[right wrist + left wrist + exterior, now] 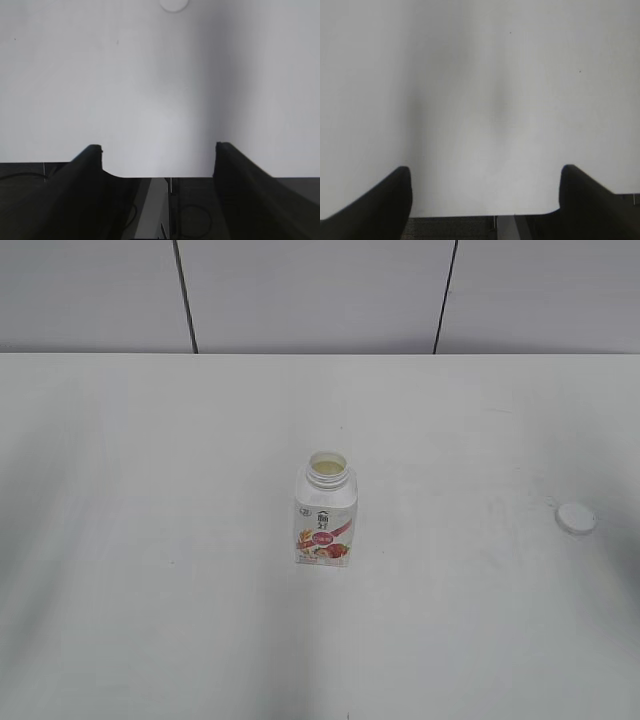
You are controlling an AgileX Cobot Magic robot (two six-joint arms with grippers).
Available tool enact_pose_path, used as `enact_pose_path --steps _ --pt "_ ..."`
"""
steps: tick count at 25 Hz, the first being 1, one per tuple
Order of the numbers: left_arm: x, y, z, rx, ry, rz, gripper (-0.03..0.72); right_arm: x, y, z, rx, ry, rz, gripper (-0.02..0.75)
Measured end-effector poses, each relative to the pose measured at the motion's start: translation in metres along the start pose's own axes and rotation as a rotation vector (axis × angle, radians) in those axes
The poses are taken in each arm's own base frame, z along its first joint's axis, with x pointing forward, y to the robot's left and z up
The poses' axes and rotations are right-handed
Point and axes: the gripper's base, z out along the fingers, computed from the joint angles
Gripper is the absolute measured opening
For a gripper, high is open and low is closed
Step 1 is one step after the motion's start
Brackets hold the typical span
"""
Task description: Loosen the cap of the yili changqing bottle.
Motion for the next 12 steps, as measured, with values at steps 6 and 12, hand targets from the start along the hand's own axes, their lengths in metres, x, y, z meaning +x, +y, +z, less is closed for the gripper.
enact_pose_path --steps 6,12 --pt "0.066 0.018 -0.039 0.111 -0.202 0.019 0.544 0.063 0.008 -0.022 0.008 -0.121 -0.022 0.542" --pt "0.116 0.026 -0.053 0.200 -0.398 0.095 0.544 0.124 0.013 -0.033 0.019 -0.283 -0.051 0.531"
